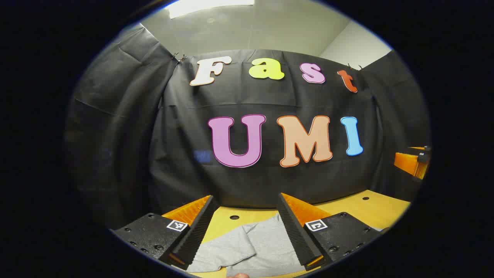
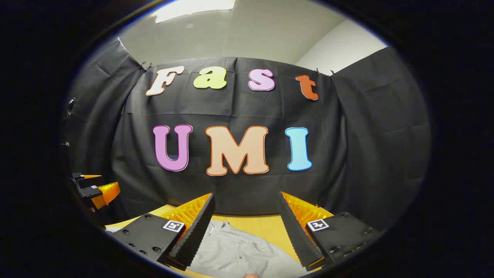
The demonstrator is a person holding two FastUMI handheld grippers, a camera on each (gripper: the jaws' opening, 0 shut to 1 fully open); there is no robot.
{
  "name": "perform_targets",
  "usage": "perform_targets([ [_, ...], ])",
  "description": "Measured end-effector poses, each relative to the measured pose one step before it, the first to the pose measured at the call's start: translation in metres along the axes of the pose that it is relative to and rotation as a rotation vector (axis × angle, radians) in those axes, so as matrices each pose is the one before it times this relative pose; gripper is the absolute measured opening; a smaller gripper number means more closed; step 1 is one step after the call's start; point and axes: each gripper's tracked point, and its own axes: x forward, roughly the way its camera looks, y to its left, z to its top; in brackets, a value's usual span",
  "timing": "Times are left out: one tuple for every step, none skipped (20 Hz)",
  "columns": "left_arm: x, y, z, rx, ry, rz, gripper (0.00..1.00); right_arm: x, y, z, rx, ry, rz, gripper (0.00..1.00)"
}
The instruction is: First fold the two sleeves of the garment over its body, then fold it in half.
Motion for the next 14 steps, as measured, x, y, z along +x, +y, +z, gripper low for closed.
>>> perform_targets([
  [0.00134,-0.00079,0.00128,0.0029,-0.00217,-0.00269,0.94,0.00172,-0.00015,0.0014,-0.00307,-0.00334,0.00182,1.0],
  [0.00037,-0.00041,0.00218,0.00401,-0.00218,-0.00116,0.94,0.00127,0.00093,0.00075,-0.00192,-0.00347,0.00252,1.0],
  [0.00052,0.00097,0.00092,0.00189,-0.0032,-0.00064,0.94,0.001,0.00142,0.00089,-0.00084,-0.00143,0.00368,1.0],
  [0.00049,0.00023,0.00119,-0.00077,-0.00302,-0.00079,0.94,-0.00077,0.00138,-0.00074,-0.00062,-0.00004,0.00329,0.99],
  [0.00146,-0.00041,0.00023,-0.00038,-0.00263,-0.00144,0.94,0.00014,0.00106,-0.00042,-0.00016,0.00091,0.00257,0.99],
  [0.00016,0.00068,0.00062,0.00155,0.00012,0.00042,0.94,0.00011,0.00053,-0.00066,-0.00061,0.00124,0.00097,0.99],
  [0.00041,-0.00017,-0.00107,0.00277,-0.00067,-0.00014,0.93,-0.00078,0.00079,0.00011,-0.0011,-0.00005,0.00204,0.99],
  [0.00039,-0.00035,0.0022,0.00137,-0.00317,-0.00107,0.94,-0.00077,0.00079,-0.00071,-0.00313,-0.00024,0.0008,1.0],
  [-0.0001,0.00011,0.00035,0.0006,-0.00251,-0.00171,0.94,-0.00079,0.00059,0.00001,-0.00445,-0.00065,0.00141,1.0],
  [-0.00024,0.0006,0.00086,0.00033,-0.00326,0.00007,0.94,-0.0004,0.00017,-0.00105,-0.00302,0.00215,0.00195,1.0],
  [0.00026,0.00048,-0.00068,-0.0005,-0.00165,-0.00029,0.94,-0.00055,0.00052,-0.00121,-0.00036,0.00301,0.00197,1.0],
  [0.00036,0.00058,-0.0003,-0.00059,0.00073,0.00135,0.94,-0.00051,-0.00038,-0.00075,0.00113,0.00209,-0.00188,1.0],
  [-0.00059,-0.00015,-0.00083,-0.0021,0.00162,0.00003,0.94,0.00004,-0.00151,-0.00016,0.00188,0.00187,-0.00418,0.99],
  [0.00002,0.0002,-0.00109,-0.00362,0.00343,0.00044,0.94,-0.00072,-0.00091,-0.0015,0.00295,0.00182,-0.00353,1.0],
])
